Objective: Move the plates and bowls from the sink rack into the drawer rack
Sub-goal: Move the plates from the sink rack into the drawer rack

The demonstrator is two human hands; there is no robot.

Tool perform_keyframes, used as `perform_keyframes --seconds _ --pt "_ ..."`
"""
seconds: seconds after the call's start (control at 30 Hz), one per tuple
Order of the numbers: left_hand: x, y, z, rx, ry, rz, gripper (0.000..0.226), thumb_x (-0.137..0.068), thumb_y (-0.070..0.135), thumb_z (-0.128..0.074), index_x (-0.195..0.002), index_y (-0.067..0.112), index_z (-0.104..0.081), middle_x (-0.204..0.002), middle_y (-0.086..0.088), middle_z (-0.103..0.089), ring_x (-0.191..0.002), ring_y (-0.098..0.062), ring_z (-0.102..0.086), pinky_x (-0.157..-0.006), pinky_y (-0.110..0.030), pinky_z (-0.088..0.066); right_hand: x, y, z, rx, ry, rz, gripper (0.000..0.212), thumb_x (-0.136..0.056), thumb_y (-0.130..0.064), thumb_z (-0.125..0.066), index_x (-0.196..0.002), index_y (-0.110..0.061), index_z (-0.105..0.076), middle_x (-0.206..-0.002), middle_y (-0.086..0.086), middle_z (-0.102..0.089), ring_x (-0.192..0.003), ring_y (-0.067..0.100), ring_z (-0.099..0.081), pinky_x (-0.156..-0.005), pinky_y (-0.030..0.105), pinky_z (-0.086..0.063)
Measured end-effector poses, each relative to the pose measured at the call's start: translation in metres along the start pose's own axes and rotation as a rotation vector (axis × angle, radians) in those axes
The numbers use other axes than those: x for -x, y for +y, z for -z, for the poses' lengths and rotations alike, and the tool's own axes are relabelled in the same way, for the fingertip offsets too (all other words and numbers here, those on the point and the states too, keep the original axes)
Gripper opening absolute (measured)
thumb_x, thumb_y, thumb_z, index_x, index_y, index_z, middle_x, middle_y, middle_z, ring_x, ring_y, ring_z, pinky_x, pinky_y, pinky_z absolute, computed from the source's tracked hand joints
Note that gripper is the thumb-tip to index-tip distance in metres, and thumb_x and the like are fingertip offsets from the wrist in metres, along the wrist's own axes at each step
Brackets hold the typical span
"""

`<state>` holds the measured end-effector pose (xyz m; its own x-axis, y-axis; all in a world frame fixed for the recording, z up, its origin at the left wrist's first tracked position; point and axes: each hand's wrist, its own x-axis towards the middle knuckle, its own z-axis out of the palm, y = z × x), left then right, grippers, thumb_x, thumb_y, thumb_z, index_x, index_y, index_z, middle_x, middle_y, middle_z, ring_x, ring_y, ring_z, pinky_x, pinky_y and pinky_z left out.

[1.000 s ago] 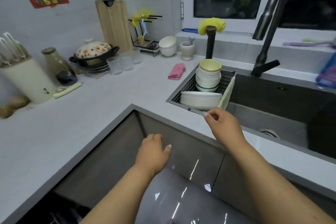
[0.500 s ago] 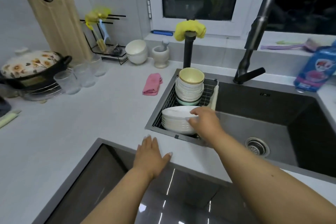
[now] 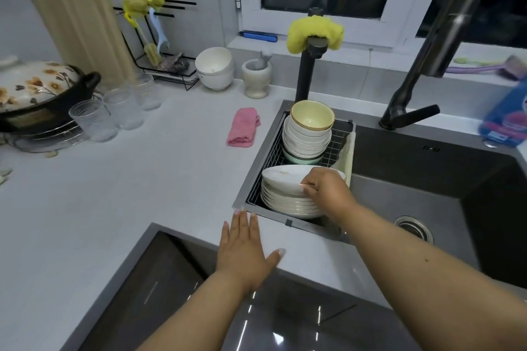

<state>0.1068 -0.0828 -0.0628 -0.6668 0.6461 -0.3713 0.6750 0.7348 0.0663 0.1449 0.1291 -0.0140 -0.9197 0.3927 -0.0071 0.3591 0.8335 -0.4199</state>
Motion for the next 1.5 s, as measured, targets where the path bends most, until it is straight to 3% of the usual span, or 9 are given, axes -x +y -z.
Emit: perform_keyframes --seconds 0.33,0.5,0.6,0.67,0.8,1.03,1.27,1.37,1.5 --pt "-0.001 -0.005 0.008 0.135 0.008 0.006 0.086 -0.094 0.064 -0.024 -0.151 0.008 0.008 -0.159 -0.012 0.014 -0.146 -0.022 0.017 -0.120 -0.039 0.005 0.000 -0.009 0.028 -0.077 0.232 0.169 0.018 -0.087 -0.018 -0.067 -0.078 -0.002 -0.068 -0.080 0.011 -0.062 -0.082 0.026 -0.053 -0.075 0.032 -0.040" --pt "0.010 0.000 0.024 0.637 0.340 0.054 0.062 -0.096 0.049 -0.041 -0.144 0.009 -0.034 -0.150 -0.007 -0.036 -0.141 -0.023 -0.028 -0.114 -0.033 -0.025 0.021 -0.020 0.046 -0.068 0.322 0.292 0.018 -0.087 -0.019 -0.067 -0.076 -0.005 -0.066 -0.078 0.007 -0.060 -0.079 0.021 -0.048 -0.072 0.029 -0.035" --pt "0.026 0.013 0.050 1.041 0.372 0.161 0.036 -0.097 0.044 -0.041 -0.113 0.015 -0.054 -0.107 0.003 -0.061 -0.108 -0.023 -0.056 -0.085 -0.031 -0.041 0.043 -0.033 0.059 -0.061 0.359 0.384 0.017 -0.086 -0.020 -0.066 -0.077 -0.006 -0.067 -0.077 0.006 -0.058 -0.077 0.024 -0.051 -0.073 0.028 -0.032" --pt "0.041 0.023 0.069 1.430 0.326 0.211 0.031 -0.098 0.045 -0.039 -0.106 0.018 -0.050 -0.094 -0.003 -0.058 -0.097 -0.027 -0.058 -0.083 -0.035 -0.046 0.061 -0.044 0.066 -0.042 0.365 0.463 0.020 -0.083 -0.023 -0.063 -0.075 -0.005 -0.067 -0.074 0.007 -0.059 -0.073 0.025 -0.053 -0.072 0.029 -0.033" --pt "0.080 0.039 0.088 2.048 0.197 0.271 0.039 -0.099 0.049 -0.038 -0.118 0.015 -0.037 -0.109 -0.030 -0.057 -0.098 -0.040 -0.064 -0.082 -0.045 -0.055 0.099 -0.060 0.075 -0.025 0.352 0.634 0.020 -0.079 -0.023 -0.062 -0.069 -0.006 -0.067 -0.067 0.007 -0.059 -0.064 0.026 -0.055 -0.067 0.027 -0.035" --pt "0.150 0.056 0.067 2.309 0.240 0.321 0.024 -0.093 0.018 -0.047 -0.108 -0.001 -0.050 -0.105 -0.029 -0.057 -0.083 -0.040 -0.065 -0.051 -0.035 -0.058 0.172 -0.064 0.070 -0.072 0.263 0.761 0.017 -0.079 -0.021 -0.064 -0.071 -0.007 -0.069 -0.066 0.004 -0.060 -0.064 0.023 -0.056 -0.063 0.024 -0.035" --pt "0.226 0.068 0.032 2.295 0.456 0.441 0.021 -0.092 0.014 -0.040 -0.106 0.004 -0.053 -0.096 -0.021 -0.061 -0.085 -0.035 -0.064 -0.055 -0.037 -0.060 0.227 -0.073 0.055 -0.383 0.256 0.475 0.028 -0.094 -0.037 -0.051 -0.097 -0.016 -0.069 -0.097 0.001 -0.063 -0.095 0.012 -0.048 -0.088 0.025 -0.033" --pt "0.261 0.056 0.017 2.352 0.548 0.514 0.027 -0.092 0.014 -0.040 -0.114 0.004 -0.051 -0.097 -0.021 -0.061 -0.080 -0.034 -0.063 -0.048 -0.035 -0.057 0.234 -0.088 0.041 -0.386 0.271 0.256 0.030 -0.094 -0.037 -0.051 -0.112 -0.019 -0.065 -0.115 0.006 -0.058 -0.114 0.021 -0.043 -0.096 0.027 -0.028" --pt "0.314 0.033 -0.002 2.399 0.723 0.613 0.028 -0.093 0.017 -0.040 -0.116 0.004 -0.050 -0.101 -0.022 -0.061 -0.084 -0.036 -0.064 -0.045 -0.033 -0.056 0.241 -0.125 0.015 -0.494 0.086 0.091 0.041 -0.091 -0.045 -0.045 -0.116 -0.018 -0.062 -0.121 0.013 -0.056 -0.119 0.030 -0.045 -0.102 0.039 -0.036"
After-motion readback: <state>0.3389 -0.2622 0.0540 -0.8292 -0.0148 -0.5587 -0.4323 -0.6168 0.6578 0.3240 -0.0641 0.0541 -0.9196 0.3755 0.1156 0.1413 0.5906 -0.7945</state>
